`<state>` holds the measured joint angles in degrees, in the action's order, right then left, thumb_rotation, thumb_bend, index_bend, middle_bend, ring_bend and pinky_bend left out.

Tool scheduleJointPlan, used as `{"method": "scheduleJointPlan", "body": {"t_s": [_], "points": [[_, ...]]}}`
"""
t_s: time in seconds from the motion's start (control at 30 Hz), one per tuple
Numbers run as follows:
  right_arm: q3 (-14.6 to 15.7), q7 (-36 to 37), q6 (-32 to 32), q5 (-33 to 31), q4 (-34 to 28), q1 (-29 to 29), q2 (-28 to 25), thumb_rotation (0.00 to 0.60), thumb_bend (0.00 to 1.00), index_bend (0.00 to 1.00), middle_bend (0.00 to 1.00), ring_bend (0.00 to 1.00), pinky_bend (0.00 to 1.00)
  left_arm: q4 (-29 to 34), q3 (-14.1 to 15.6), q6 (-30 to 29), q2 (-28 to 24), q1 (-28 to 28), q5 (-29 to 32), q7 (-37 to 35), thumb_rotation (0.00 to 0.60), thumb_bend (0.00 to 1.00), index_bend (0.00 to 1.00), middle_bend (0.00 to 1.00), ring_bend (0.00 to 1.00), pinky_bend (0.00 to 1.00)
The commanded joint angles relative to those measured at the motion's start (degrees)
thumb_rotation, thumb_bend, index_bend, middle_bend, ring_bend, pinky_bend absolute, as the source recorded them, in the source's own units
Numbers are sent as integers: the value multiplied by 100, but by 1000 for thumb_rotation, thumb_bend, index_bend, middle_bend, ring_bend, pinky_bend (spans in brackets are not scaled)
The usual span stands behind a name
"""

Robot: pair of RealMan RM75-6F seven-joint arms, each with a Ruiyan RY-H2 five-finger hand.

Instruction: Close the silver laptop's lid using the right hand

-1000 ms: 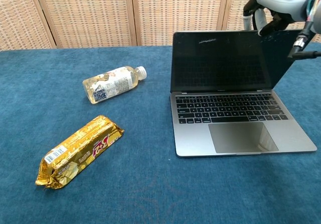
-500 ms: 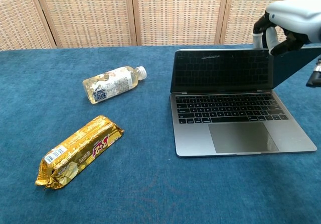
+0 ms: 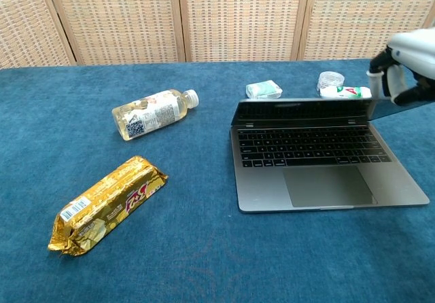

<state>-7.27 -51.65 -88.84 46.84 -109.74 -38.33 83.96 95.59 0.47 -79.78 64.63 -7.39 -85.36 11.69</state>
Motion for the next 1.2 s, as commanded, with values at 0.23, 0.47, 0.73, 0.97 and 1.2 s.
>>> {"method": "scheduleJointPlan", "body": {"t_s": [0.23,0.47,0.73,0.97,1.2], "points": [[380,375,-127,395,18,502,164,600,932,485,496,201,84,6,3,17,24,-5,18,77,600,248,0,0,0,0],[526,596,-50,565,115,769,248,600,932,485,496,201,84,6,4,21,29,-6,22,86,600,249,0,0,0,0],[698,858,182,640,451,1032,435,600,932,485,496,201,84,10,9,22,38,-7,15,117,600,249,0,0,0,0],[767,1116,479,707,824,1236,670,600,937,485,496,201,84,14,19,39,47,-13,13,140,600,249,0,0,0,0],[752,1165,694,743,1067,1347,853,600,937,485,495,201,84,13,14,30,39,-8,22,132,600,250,0,0,0,0]]}}
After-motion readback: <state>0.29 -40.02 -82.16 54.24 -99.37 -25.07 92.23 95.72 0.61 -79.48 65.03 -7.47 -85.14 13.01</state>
